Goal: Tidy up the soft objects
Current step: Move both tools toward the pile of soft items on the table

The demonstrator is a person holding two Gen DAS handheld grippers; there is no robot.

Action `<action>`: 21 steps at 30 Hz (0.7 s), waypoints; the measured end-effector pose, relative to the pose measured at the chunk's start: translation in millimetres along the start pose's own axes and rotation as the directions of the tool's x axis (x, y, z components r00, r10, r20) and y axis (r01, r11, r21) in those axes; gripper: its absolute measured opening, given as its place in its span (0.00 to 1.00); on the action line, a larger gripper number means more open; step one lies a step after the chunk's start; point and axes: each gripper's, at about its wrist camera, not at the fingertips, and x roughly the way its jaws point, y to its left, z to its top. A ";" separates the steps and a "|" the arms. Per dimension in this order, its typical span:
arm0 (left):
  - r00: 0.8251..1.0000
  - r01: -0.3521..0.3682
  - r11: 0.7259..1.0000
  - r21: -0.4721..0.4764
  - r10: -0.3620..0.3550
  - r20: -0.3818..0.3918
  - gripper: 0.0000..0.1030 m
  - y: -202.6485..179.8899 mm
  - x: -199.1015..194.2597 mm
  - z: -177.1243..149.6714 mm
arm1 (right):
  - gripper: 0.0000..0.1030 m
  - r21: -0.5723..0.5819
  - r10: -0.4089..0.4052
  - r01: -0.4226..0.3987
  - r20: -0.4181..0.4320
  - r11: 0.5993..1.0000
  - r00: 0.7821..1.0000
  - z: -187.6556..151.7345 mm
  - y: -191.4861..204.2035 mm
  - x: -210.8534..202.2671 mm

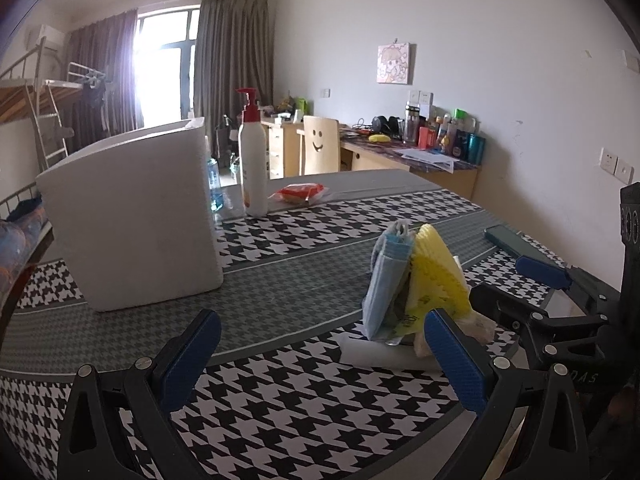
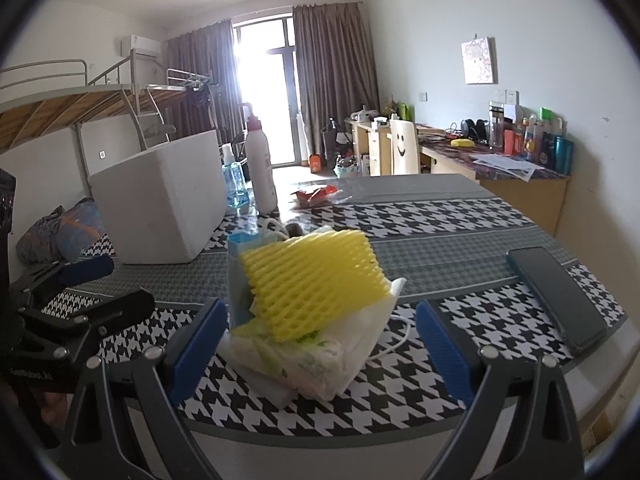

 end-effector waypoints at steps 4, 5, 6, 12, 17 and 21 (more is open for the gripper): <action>1.000 -0.002 1.000 -0.005 0.002 -0.009 0.99 1.4 6.2 0.0 | 0.94 -0.002 0.016 -0.016 -0.012 1.000 1.000 1.9 1.1 6.3; 1.000 0.000 1.000 -0.005 0.000 -0.016 0.99 1.5 8.4 -0.1 | 0.94 -0.005 0.021 -0.021 -0.018 1.000 1.000 2.8 1.5 8.8; 1.000 0.002 1.000 -0.007 -0.002 -0.022 0.99 1.9 10.0 -0.4 | 0.92 -0.005 0.025 -0.026 -0.023 1.000 0.999 3.0 2.2 10.8; 0.999 0.007 1.000 -0.005 -0.007 -0.034 0.99 0.5 16.5 -0.3 | 0.77 0.002 0.058 -0.058 -0.063 0.998 0.996 2.5 0.8 22.3; 0.999 0.005 1.000 0.020 -0.004 -0.044 0.99 -6.8 24.2 5.7 | 0.73 -0.010 0.057 -0.058 -0.060 0.998 0.997 1.3 2.6 23.7; 0.997 0.042 0.999 0.022 -0.041 -0.058 0.99 -11.5 30.9 10.1 | 0.60 -0.003 0.071 -0.071 -0.075 0.997 0.995 2.1 -0.5 26.8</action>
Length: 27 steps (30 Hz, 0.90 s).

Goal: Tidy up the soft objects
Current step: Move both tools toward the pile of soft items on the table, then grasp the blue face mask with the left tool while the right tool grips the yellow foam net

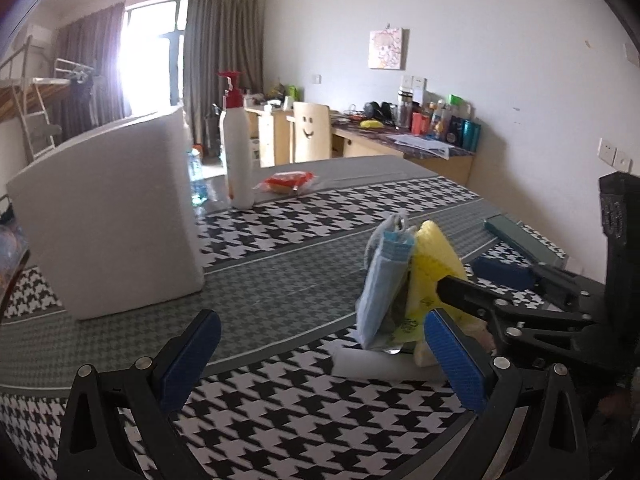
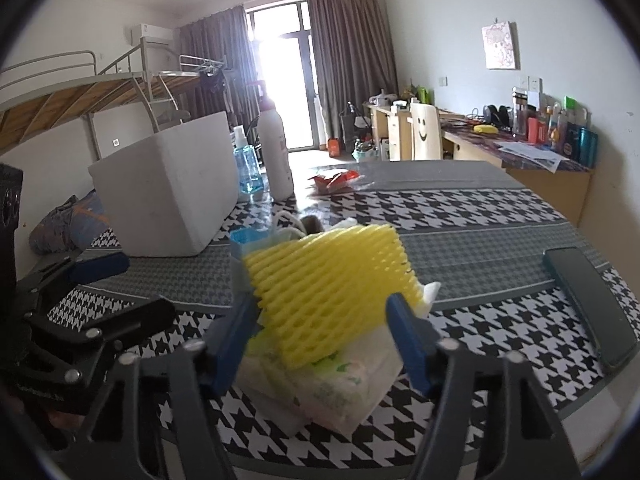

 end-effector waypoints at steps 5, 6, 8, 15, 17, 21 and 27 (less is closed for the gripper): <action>0.999 0.029 1.000 0.006 -0.029 -0.015 0.99 -4.9 8.9 2.4 | 0.48 0.027 0.023 -0.023 -0.018 0.999 1.000 -2.4 -7.4 1.6; 0.999 0.029 1.000 0.008 -0.029 -0.021 0.99 -6.1 10.8 3.1 | 0.47 0.030 0.027 -0.027 -0.018 0.999 0.999 -2.8 -8.0 1.2; 0.999 0.030 0.999 0.009 -0.030 -0.020 0.99 -7.7 13.3 4.4 | 0.42 0.037 0.031 -0.031 -0.019 0.999 0.999 -4.2 -10.8 0.3; 0.998 0.046 0.999 -0.002 -0.046 -0.044 0.93 -11.4 26.2 10.7 | 0.36 0.046 0.040 -0.040 -0.014 0.998 0.999 -8.0 -13.9 -2.7; 0.997 0.058 0.998 -0.003 -0.058 -0.056 0.85 -12.7 29.5 11.5 | 0.36 0.049 0.043 -0.042 -0.015 0.998 0.999 -7.9 -15.6 -3.3; 0.995 0.069 0.997 0.016 -0.068 -0.076 0.69 -17.0 37.3 12.7 | 0.36 0.051 0.048 -0.047 -0.010 0.998 0.999 -8.7 -17.8 -4.8; 0.994 0.078 0.997 0.019 -0.076 -0.084 0.53 -20.7 44.2 11.7 | 0.36 0.053 0.056 -0.055 -0.005 0.997 0.998 -10.1 -20.7 -7.0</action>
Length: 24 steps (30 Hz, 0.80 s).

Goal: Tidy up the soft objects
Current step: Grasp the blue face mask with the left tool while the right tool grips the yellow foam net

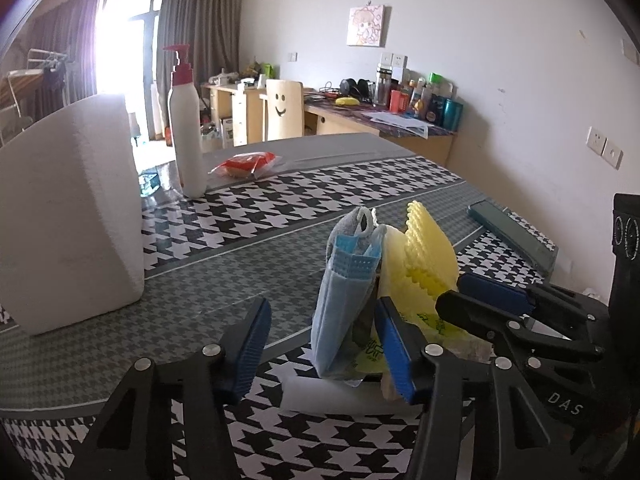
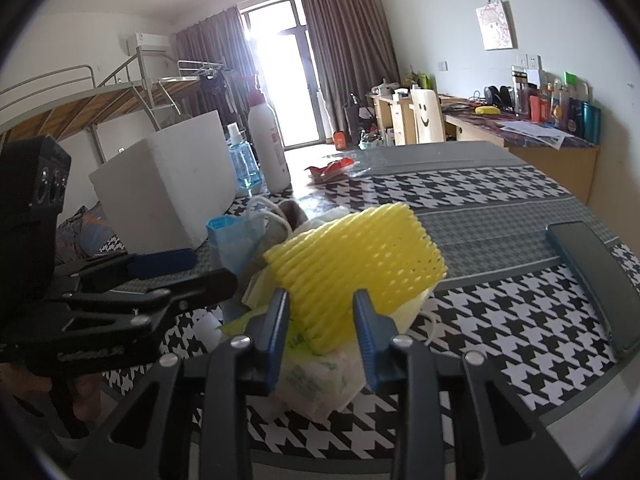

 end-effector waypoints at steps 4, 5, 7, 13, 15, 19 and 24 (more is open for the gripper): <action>1.000 0.013 1.000 0.013 -0.013 0.002 0.35 -3.1 1.7 0.6 | 0.32 -0.001 0.001 -0.001 0.008 1.000 1.000 -0.8 -0.5 -2.8; 1.000 0.010 1.000 0.012 -0.010 -0.003 0.31 -2.2 3.5 0.3 | 0.32 -0.002 -0.001 0.001 0.008 1.000 1.000 -1.2 -0.3 -3.1; 1.000 0.008 1.000 0.009 -0.007 -0.012 0.18 -0.7 6.1 -0.1 | 0.27 -0.006 0.001 -0.001 0.006 1.000 1.000 -1.7 0.8 -3.5; 0.999 0.032 1.000 -0.001 -0.032 -0.004 0.08 0.9 3.8 -1.0 | 0.26 -0.017 -0.008 0.008 0.007 1.000 1.000 -2.4 1.2 -5.5; 0.999 0.040 0.999 -0.011 -0.040 0.004 0.08 3.4 0.6 -0.7 | 0.26 -0.017 -0.020 0.020 0.009 1.000 1.000 -1.1 -1.0 -6.7; 0.999 0.046 0.999 -0.022 -0.045 0.015 0.08 8.6 -6.6 -2.2 | 0.26 -0.008 -0.051 0.051 0.008 0.999 0.999 -0.9 -7.1 -6.9; 0.998 0.047 0.998 -0.031 -0.046 0.037 0.08 13.0 -18.4 -3.2 | 0.48 0.012 -0.072 0.072 0.004 0.997 0.997 0.4 -11.4 -5.7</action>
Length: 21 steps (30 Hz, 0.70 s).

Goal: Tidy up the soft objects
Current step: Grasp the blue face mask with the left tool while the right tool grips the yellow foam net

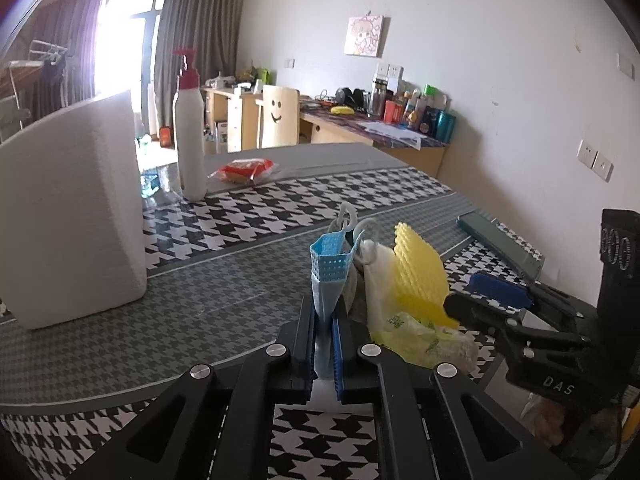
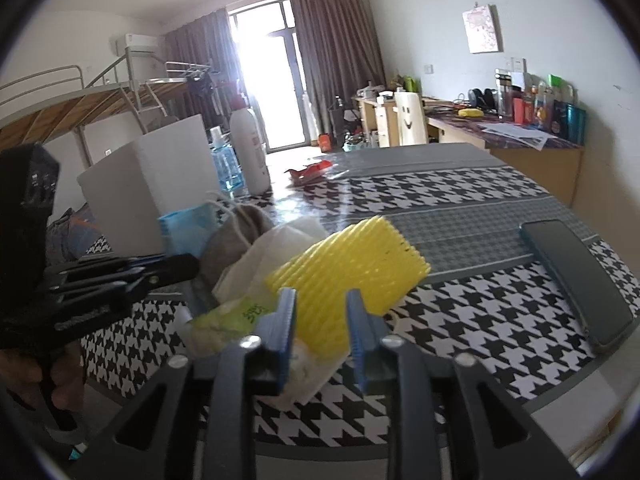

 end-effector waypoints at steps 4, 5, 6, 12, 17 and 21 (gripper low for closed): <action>1.000 -0.025 1.000 0.007 0.025 0.007 0.08 1.6 -3.6 -1.9 | 0.64 0.015 0.024 -0.024 0.007 1.000 1.000 2.0 -1.3 0.3; 1.000 -0.023 1.000 0.003 0.023 0.003 0.08 2.4 -4.3 -3.3 | 0.64 0.009 0.023 -0.023 0.002 1.000 1.000 2.7 0.0 2.6; 1.000 -0.028 1.000 -0.005 0.028 -0.005 0.08 4.3 -2.7 -4.5 | 0.64 0.002 0.022 -0.022 -0.006 1.000 1.000 2.9 1.7 5.4; 0.999 -0.036 0.999 -0.006 0.036 -0.030 0.08 5.2 3.6 -7.1 | 0.64 -0.002 0.017 -0.017 -0.034 1.000 0.999 3.9 6.3 17.6; 0.999 -0.023 1.000 -0.003 0.023 -0.044 0.08 5.6 8.8 -8.8 | 0.64 -0.015 0.016 -0.016 -0.055 1.000 0.998 7.4 8.8 27.6; 0.999 -0.020 1.000 -0.008 0.020 -0.048 0.08 7.8 11.0 -10.2 | 0.64 -0.005 0.031 -0.032 -0.107 0.999 0.994 8.0 7.5 34.5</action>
